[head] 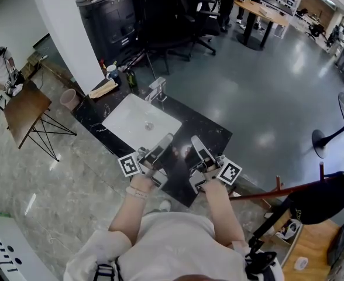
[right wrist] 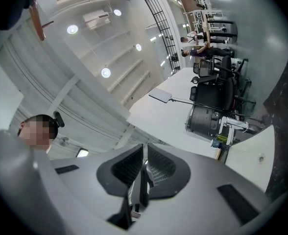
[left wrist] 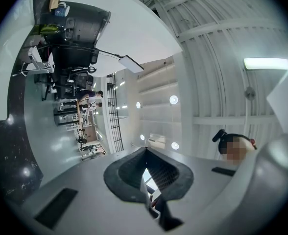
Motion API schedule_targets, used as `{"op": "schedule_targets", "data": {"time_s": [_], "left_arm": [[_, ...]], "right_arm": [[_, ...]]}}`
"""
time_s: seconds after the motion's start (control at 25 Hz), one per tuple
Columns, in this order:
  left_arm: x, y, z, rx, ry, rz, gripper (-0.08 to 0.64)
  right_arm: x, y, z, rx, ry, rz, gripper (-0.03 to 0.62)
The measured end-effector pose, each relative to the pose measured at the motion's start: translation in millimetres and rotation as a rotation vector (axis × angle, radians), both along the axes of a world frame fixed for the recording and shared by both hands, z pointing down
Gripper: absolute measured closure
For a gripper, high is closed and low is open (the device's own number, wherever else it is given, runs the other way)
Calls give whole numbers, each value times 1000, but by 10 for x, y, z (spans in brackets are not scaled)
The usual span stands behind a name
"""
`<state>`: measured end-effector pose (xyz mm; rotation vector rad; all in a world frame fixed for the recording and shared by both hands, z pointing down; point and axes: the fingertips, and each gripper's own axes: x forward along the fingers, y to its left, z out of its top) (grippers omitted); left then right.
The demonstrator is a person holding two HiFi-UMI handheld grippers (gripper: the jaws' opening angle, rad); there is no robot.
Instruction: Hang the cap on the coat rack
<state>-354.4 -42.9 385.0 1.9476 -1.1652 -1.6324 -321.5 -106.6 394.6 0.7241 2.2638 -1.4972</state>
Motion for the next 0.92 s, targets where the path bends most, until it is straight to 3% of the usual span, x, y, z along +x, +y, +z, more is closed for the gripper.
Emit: {"op": "schedule_targets", "data": {"time_s": [0.92], "left_arm": [[-41, 65, 16, -5, 2, -3, 551]], "right_arm": [[53, -43, 60, -1, 26, 35, 546]]}}
